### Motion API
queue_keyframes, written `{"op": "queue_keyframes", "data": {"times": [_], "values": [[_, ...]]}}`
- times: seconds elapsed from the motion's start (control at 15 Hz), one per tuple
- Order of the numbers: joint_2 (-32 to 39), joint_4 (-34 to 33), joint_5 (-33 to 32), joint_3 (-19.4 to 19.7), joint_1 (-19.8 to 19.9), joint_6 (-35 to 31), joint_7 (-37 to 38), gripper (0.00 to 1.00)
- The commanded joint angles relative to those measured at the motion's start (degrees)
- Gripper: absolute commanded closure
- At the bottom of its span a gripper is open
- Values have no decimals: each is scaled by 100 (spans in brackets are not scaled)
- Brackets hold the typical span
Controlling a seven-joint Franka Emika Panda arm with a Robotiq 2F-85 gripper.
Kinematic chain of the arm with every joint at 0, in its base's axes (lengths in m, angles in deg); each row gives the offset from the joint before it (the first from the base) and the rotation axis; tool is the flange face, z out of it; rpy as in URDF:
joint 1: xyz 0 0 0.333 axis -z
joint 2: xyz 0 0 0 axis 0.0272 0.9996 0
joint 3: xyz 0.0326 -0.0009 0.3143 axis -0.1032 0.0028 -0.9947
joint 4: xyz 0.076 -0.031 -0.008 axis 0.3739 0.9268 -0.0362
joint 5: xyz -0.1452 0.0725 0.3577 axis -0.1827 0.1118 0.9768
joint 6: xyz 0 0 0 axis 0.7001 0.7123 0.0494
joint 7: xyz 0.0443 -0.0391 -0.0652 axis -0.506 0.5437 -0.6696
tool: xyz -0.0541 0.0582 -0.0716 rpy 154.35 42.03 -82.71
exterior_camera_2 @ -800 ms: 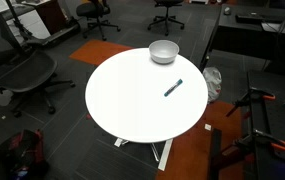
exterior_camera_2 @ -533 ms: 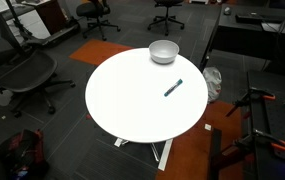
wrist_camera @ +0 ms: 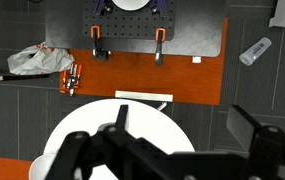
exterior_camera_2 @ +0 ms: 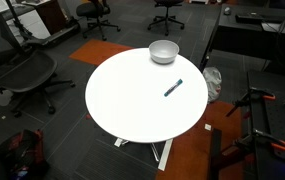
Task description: Put the marker in the bowl
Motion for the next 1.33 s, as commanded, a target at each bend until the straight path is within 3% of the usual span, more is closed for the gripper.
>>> {"op": "queue_keyframes", "data": {"times": [0.0,0.27,0.87,1.27], "values": [[81,36,-334,90,-103,-235,-497,0],[171,203,-729,331,-138,-699,-1282,0],[762,1024,-1238,1125,-165,-2794,-3448,0],[1449,1348,-1373,1312,-95,-3521,-4315,0]]}}
